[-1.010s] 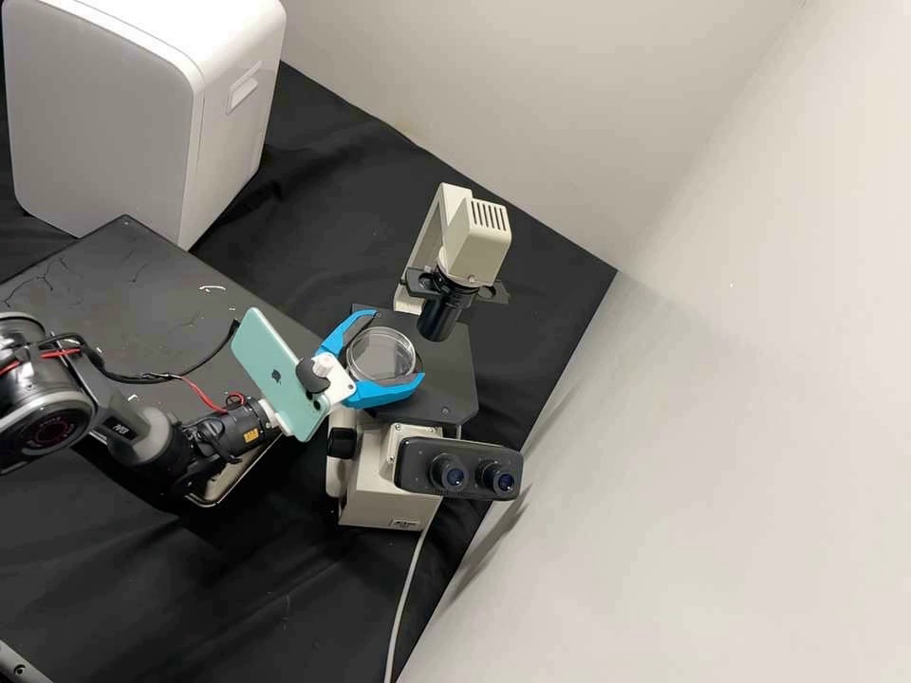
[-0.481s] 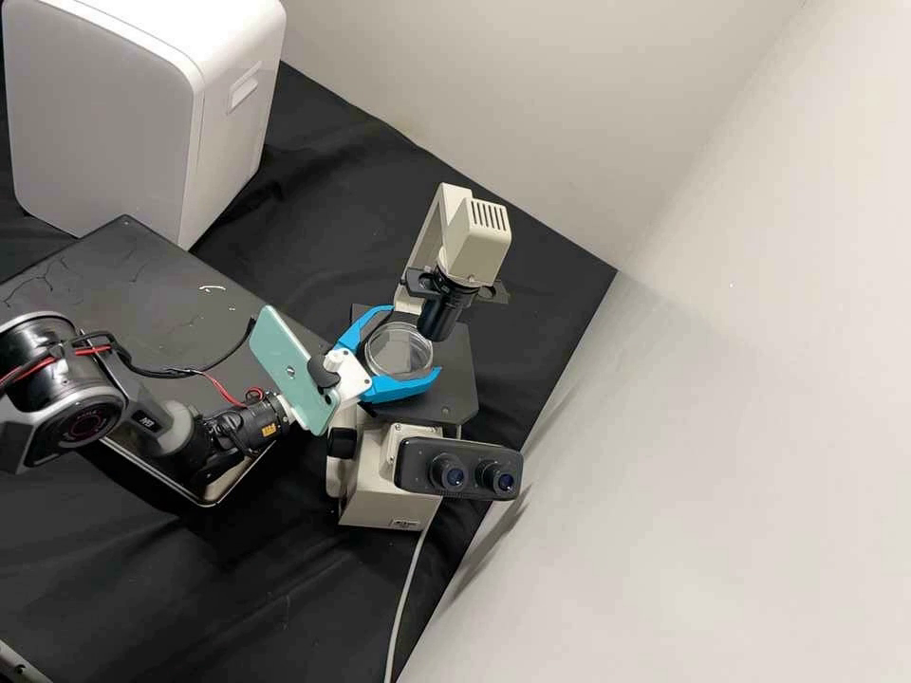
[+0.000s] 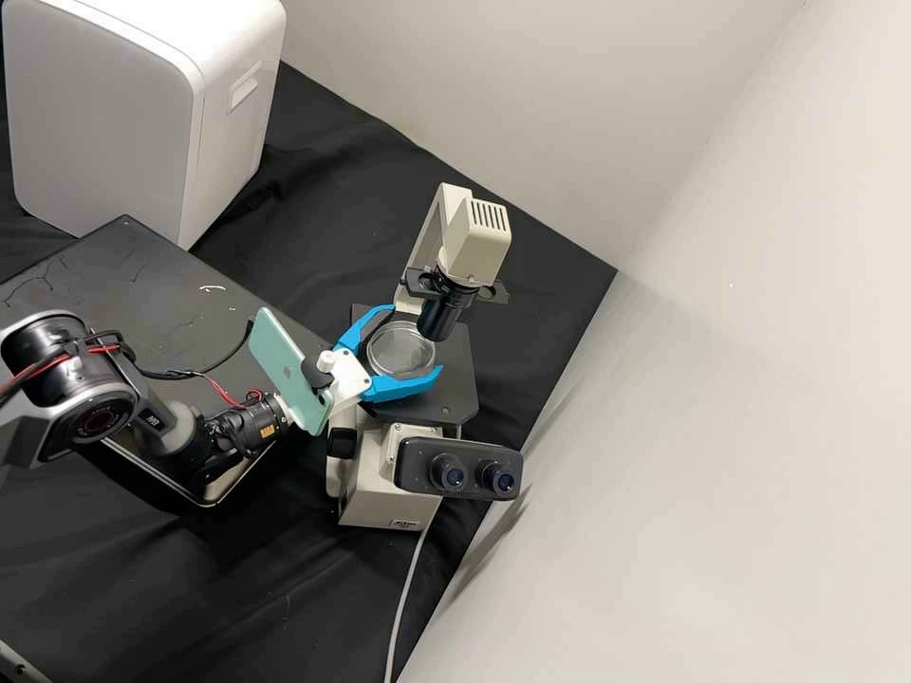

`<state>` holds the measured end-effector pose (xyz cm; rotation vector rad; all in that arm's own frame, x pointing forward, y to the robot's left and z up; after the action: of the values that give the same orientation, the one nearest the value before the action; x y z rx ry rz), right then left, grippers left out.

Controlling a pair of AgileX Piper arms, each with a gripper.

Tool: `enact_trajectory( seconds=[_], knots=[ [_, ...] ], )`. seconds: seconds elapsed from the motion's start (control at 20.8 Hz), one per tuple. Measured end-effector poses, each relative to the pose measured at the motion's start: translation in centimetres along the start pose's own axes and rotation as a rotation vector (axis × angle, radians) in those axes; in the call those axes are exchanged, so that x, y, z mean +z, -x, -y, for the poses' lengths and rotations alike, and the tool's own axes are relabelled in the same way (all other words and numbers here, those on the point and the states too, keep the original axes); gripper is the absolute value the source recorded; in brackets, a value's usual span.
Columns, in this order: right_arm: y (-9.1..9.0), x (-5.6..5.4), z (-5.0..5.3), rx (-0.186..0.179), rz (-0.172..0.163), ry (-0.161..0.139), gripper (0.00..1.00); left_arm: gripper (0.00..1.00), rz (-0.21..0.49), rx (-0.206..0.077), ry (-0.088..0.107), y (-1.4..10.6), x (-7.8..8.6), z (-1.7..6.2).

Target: Place the petri dish on the microscope

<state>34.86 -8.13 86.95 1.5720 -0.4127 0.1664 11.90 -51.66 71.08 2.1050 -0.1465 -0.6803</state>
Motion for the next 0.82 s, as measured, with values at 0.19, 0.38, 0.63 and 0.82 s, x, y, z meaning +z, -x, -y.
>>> enact_trajectory(
  seconds=[0.19, 0.38, 0.63, 0.82],
  knots=[
    [0.0, -0.1, 0.2, 0.007, 0.006, 0.000, 0.00, 1.00, 0.006, 0.002, -0.005, 0.0, 0.0, -0.03],
    [0.0, -0.3, 0.4, 0.016, 0.014, 0.011, 0.00, 1.00, 0.008, 0.002, -0.005, 0.0, 0.0, -0.03],
    [0.1, -0.5, 0.8, 0.029, 0.013, 0.025, 0.00, 1.00, 0.008, 0.002, -0.005, 0.0, 0.0, -0.03],
    [0.3, -0.7, 1.4, 0.057, 0.036, 0.079, 0.00, 1.00, 0.008, 0.002, -0.005, 0.0, 0.0, -0.03]
  ],
)
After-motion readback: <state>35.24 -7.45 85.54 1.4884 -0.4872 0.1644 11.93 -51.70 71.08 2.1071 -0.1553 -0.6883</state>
